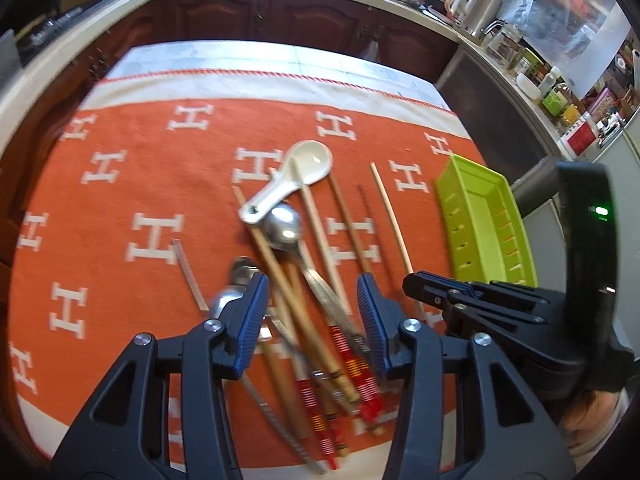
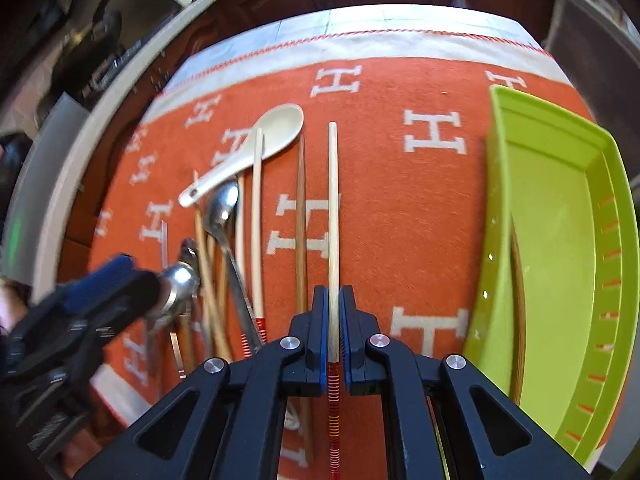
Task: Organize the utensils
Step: 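Grasp a red-banded wooden chopstick with the right tool while the left grasps another chopstick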
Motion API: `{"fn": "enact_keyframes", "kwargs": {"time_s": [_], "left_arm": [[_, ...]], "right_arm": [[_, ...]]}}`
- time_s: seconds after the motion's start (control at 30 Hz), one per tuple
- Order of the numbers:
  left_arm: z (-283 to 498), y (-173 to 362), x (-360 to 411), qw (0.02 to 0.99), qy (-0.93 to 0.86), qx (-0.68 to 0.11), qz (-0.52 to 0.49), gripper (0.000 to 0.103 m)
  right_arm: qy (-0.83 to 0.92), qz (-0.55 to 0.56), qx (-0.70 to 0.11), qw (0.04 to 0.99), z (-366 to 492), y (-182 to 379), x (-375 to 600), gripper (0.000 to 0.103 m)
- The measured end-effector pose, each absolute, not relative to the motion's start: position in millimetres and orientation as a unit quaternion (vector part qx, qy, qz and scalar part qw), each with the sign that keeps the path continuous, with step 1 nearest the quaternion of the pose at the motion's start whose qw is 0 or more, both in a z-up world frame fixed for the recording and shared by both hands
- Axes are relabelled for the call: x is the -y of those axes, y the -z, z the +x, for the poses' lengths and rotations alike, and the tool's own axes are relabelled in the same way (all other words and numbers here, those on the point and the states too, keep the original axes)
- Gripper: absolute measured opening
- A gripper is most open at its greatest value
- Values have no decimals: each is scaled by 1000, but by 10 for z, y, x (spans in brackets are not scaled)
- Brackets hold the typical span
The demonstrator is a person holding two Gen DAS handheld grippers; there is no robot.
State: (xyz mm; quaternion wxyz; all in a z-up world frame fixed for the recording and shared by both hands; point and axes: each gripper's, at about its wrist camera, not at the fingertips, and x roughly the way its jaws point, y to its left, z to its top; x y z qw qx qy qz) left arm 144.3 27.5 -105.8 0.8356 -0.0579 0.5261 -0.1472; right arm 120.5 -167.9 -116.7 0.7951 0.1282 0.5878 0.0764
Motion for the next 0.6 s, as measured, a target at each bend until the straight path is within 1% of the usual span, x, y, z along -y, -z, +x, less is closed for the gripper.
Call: {"fn": "enact_keyframes", "kwargs": {"time_s": [0.27, 0.47, 0.6], "left_arm": [[1718, 1319, 104, 797, 166, -573, -91, 28], [1849, 1543, 330, 781, 150, -601, -83, 21], [1880, 1681, 432, 775, 134, -614, -69, 20]], "right_arm": [[-84, 201, -554, 803, 1015, 882, 2088, 5], [-93, 238, -544, 799, 912, 826, 2304, 5], [-101, 253, -537, 799, 867, 797, 2407, 5]]}}
